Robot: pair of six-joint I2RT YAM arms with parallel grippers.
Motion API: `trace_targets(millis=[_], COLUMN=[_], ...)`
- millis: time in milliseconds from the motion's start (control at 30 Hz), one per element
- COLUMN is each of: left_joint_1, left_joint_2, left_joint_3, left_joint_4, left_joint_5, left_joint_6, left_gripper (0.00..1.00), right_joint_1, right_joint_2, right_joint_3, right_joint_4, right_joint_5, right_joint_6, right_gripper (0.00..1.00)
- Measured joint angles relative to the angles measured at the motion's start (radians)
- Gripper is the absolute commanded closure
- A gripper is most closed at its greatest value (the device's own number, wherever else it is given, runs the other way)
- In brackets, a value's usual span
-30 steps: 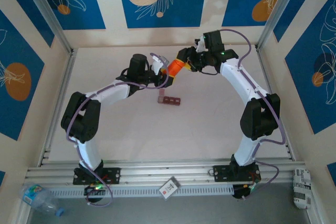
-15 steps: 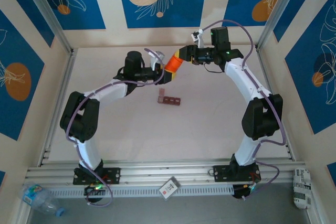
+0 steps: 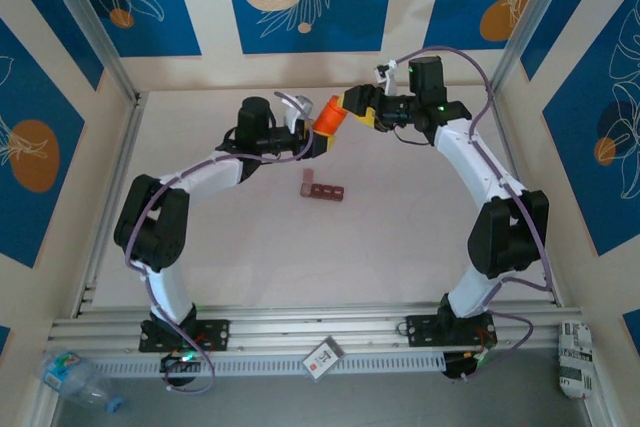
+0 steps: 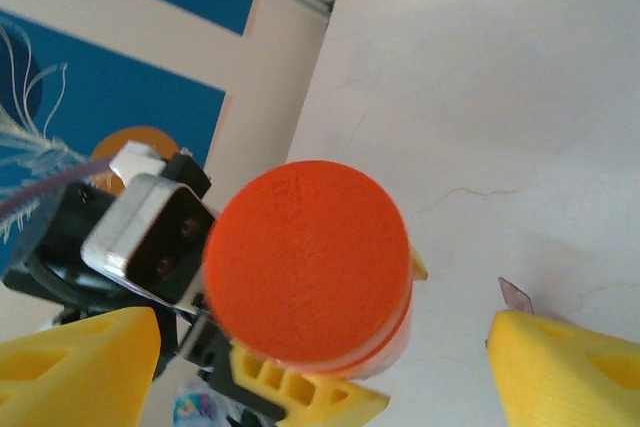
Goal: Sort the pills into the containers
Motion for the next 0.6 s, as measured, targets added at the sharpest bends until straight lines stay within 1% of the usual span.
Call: trace_targets(millis=[167, 300, 600], left_joint_1=[-0.013, -0.029, -0.055], left_joint_2=[-0.012, -0.024, -0.026], left_joint_3=[0.0, 0.0, 0.003], left_joint_4=[-0.097, -0.145, -0.191], left_joint_5=[-0.087, -0.127, -0.151], left_joint_6=[0.111, 0.174, 0.225], left_gripper=[1.0, 1.0, 1.0], right_joint_1=[0.011, 0.033, 0.069], right_joint_2=[-0.012, -0.011, 0.039], right_joint_3=[0.0, 0.0, 0.024], right_joint_4=[-0.009, -0.039, -0.063], right_joint_5=[0.114, 0.187, 0.222], right_joint_6=[0.101, 0.152, 0.194], right_gripper=[0.13, 0.13, 0.15])
